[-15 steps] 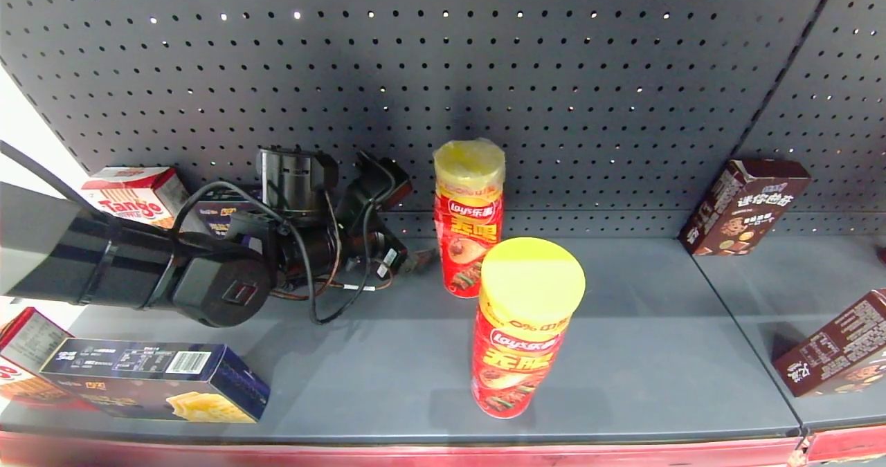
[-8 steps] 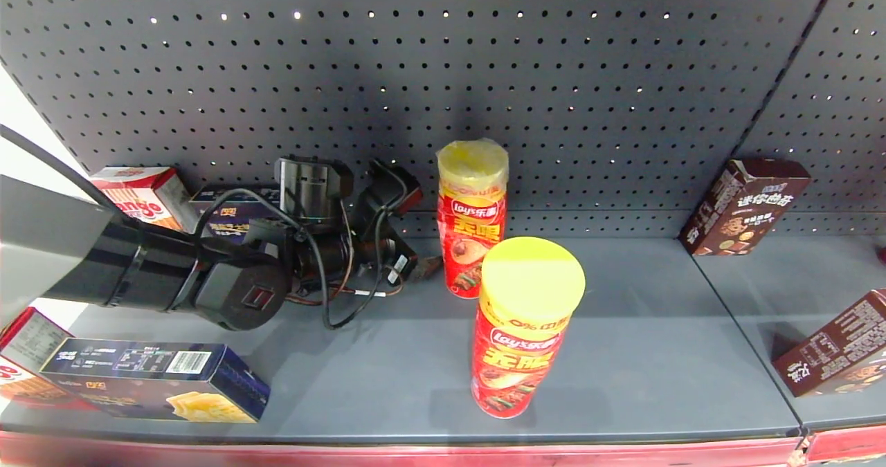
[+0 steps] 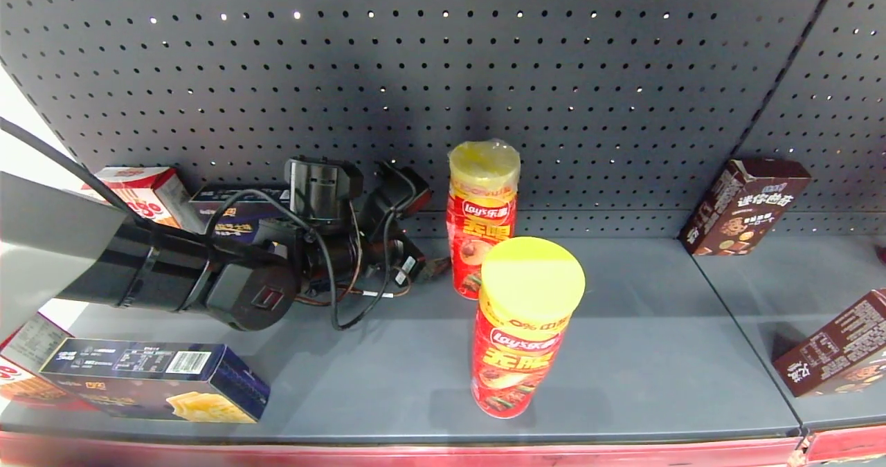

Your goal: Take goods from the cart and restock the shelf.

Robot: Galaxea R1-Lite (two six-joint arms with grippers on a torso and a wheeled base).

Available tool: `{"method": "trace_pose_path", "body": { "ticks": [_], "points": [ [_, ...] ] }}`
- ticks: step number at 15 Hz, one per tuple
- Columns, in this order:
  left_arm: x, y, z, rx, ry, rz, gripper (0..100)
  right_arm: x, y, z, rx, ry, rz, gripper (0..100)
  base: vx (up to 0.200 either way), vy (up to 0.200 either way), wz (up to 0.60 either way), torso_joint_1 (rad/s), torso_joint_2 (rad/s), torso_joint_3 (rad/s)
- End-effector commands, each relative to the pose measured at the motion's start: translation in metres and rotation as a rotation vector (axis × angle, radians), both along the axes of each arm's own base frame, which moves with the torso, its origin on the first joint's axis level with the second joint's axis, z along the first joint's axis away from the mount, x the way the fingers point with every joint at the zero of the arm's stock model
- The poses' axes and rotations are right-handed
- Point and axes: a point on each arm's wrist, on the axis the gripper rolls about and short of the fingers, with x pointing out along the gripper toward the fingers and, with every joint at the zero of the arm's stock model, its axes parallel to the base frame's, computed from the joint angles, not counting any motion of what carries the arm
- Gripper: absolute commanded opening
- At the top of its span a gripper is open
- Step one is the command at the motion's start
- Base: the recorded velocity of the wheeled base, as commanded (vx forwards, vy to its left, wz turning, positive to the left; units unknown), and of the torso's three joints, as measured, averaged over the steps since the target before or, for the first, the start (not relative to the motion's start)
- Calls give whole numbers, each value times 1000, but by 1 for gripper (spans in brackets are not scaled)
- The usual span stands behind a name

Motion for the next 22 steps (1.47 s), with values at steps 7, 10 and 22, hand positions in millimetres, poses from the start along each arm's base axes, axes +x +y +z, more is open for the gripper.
{"method": "trace_pose_path", "body": {
  "ticks": [7,10,22],
  "points": [
    [0,-5,-2,2,1,-9,100,0,0,0,0,1,1,100,0,0,0,0,0,0],
    [-6,6,10,-12,-15,21,100,0,0,0,-1,3,1,100,0,0,0,0,0,0],
    [-96,66,61,-30,-104,200,100,54,15,139,-43,17,115,100,0,0,0,0,0,0]
  ]
}}
